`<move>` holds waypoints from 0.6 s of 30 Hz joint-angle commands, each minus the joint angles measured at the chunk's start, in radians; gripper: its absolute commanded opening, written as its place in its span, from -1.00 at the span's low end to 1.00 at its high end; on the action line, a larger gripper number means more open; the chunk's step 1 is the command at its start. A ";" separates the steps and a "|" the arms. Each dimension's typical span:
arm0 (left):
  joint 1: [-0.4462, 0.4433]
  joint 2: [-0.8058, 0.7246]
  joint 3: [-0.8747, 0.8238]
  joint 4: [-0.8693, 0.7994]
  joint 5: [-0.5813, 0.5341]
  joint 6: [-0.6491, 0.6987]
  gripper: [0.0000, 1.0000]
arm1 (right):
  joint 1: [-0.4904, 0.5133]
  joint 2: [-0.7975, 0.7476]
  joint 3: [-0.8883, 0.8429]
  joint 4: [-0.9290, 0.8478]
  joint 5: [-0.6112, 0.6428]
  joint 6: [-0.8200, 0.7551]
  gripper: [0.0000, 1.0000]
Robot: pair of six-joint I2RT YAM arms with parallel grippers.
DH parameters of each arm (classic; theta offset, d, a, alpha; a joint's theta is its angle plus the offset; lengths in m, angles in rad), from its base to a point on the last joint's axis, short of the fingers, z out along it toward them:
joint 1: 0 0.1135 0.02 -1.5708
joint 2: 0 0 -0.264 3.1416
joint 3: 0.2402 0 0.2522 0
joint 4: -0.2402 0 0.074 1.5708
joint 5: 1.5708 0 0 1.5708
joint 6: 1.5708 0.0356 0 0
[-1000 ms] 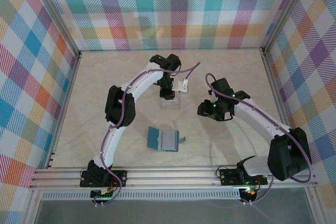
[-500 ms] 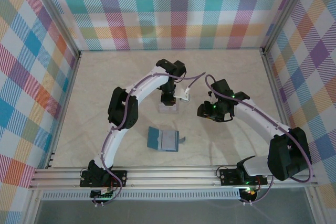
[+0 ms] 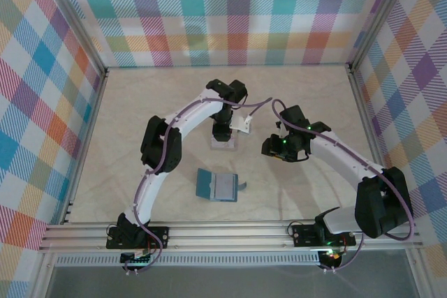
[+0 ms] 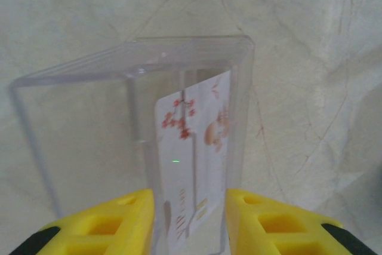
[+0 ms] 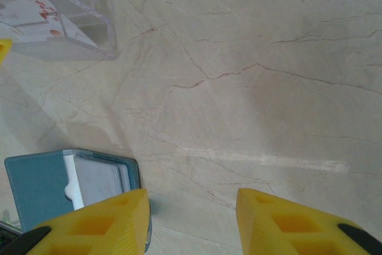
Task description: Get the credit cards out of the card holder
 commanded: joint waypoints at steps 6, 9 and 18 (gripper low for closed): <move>-0.006 -0.099 -0.041 0.077 -0.035 0.001 -0.25 | -0.006 -0.019 0.008 -0.005 -0.020 0.007 -0.12; -0.004 -0.093 -0.049 0.091 -0.056 -0.005 -0.27 | -0.006 -0.018 0.005 -0.003 -0.023 0.011 -0.12; -0.005 -0.120 -0.060 0.128 -0.028 -0.143 -0.36 | -0.005 -0.014 -0.005 0.019 -0.070 0.024 -0.13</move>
